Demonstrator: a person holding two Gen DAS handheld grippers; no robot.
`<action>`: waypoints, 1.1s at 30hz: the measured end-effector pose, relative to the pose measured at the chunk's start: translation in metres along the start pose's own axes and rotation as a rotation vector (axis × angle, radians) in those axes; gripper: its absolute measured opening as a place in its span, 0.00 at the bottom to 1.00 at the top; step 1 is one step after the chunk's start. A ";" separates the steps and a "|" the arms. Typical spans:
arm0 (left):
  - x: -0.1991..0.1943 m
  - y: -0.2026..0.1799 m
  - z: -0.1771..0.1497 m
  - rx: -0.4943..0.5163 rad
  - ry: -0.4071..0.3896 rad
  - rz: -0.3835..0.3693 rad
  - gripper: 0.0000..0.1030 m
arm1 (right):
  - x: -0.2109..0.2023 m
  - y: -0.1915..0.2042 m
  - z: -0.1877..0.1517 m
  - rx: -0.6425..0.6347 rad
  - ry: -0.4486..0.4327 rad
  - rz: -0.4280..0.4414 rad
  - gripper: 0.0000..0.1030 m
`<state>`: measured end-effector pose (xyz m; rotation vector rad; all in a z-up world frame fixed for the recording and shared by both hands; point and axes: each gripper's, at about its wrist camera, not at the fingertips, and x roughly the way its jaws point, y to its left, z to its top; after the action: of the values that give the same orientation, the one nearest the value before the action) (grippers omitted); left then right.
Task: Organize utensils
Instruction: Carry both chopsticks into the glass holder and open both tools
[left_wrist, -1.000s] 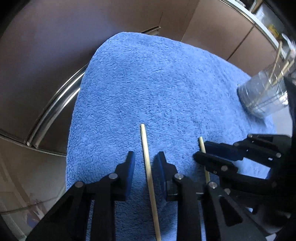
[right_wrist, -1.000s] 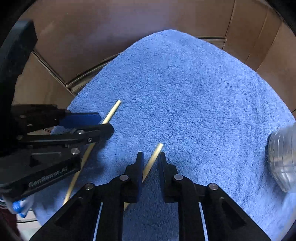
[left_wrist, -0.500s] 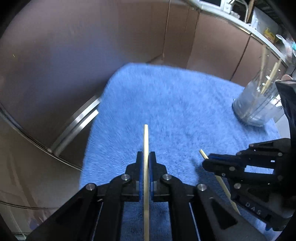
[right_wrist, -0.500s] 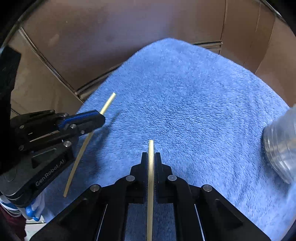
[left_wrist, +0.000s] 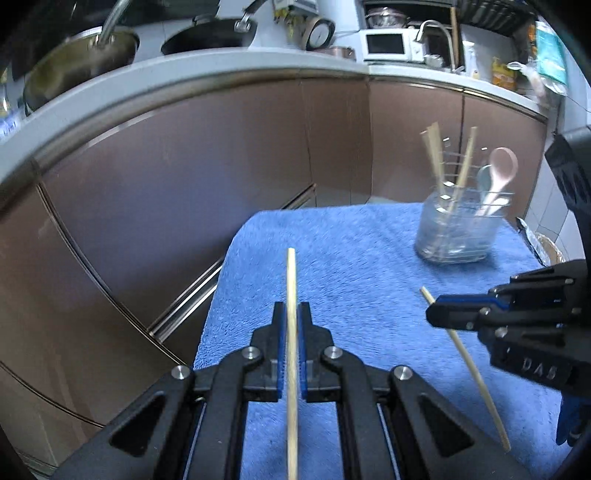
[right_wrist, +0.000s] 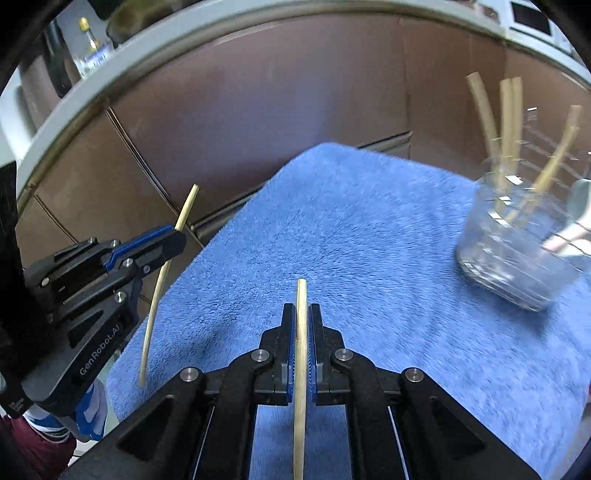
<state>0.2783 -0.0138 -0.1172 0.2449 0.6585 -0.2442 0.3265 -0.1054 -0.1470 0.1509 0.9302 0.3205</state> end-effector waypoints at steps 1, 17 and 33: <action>-0.009 -0.004 -0.001 0.007 -0.015 0.000 0.05 | -0.011 -0.001 -0.004 0.006 -0.022 -0.001 0.06; -0.101 -0.054 -0.009 0.068 -0.167 0.026 0.05 | -0.132 -0.007 -0.055 0.013 -0.268 -0.038 0.06; -0.170 -0.095 -0.011 0.123 -0.288 0.022 0.05 | -0.221 -0.012 -0.094 0.017 -0.464 -0.084 0.06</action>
<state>0.1136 -0.0756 -0.0325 0.3280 0.3555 -0.2928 0.1308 -0.1914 -0.0375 0.1914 0.4780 0.1876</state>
